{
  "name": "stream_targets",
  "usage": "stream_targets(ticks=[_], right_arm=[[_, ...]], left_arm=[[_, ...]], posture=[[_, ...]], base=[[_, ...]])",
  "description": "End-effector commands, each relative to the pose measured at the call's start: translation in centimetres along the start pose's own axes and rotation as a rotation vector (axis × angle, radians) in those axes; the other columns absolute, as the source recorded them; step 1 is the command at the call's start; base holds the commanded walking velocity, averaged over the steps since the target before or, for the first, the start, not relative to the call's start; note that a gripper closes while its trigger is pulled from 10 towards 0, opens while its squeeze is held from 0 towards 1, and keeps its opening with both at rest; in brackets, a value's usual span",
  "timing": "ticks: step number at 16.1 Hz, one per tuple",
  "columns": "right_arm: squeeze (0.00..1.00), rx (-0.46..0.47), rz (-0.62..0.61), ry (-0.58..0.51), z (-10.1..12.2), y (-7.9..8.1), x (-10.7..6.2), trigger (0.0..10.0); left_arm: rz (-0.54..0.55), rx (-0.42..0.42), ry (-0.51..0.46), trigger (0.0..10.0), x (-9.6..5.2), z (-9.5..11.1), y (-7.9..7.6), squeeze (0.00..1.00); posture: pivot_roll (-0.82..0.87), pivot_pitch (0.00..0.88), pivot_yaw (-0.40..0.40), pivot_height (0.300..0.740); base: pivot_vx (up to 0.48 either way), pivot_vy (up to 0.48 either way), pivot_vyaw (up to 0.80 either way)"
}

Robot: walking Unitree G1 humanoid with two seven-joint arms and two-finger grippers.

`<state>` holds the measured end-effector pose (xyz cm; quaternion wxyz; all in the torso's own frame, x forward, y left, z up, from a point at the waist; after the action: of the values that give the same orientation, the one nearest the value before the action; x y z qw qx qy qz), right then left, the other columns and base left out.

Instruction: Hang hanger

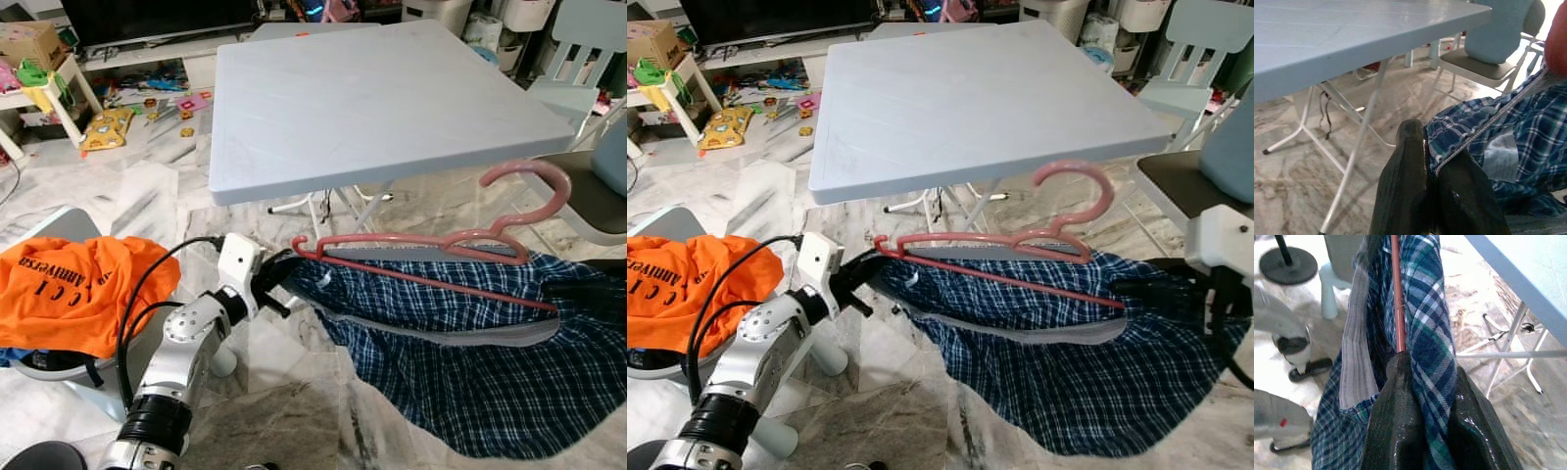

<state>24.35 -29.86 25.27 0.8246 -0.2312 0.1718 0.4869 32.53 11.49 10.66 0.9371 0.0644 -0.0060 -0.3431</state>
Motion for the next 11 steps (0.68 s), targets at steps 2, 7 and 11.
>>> stream_targets(ticks=[2, 7, 11], right_arm=[[0.00, 0.025, -0.047, -0.117, 1.2, -0.3, -1.0, 10.0], [0.00, 0.150, -0.178, -0.282, 0.4, -0.4, 6.1, 10.0], [0.00, 0.217, -0.200, -0.300, 0.2, 0.3, 9.6, 10.0]], left_arm=[[0.042, -0.055, 0.028, 0.0, -0.8, -0.7, 0.6, 0.00], [-0.029, -0.051, 0.040, 10.0, 0.0, -1.2, -2.3, 0.05], [-0.075, -0.036, 0.047, 10.0, 0.2, -1.4, -3.8, 1.00]], posture=[[-0.24, 0.108, 0.082, 0.740], [-0.23, 0.101, 0.072, 0.740], [-0.22, 0.096, 0.071, 0.740]], base=[[0.000, 0.000, 0.00], [0.000, 0.000, 0.00], [0.000, 0.000, 0.00]])
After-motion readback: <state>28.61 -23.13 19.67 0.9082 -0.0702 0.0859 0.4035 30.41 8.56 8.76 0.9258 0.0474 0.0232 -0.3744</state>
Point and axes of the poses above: a point about 5 cm out from each wrist's last joint towards the gripper, its own x axis pointing out of the wrist towards the gripper, its own z axis along the axis of the wrist's last joint, y = z × x, the point moved 1 cm from there along x, pointing out of the wrist towards the gripper, and after that the axes turned 10 degrees about x, right-handed, at the moved point
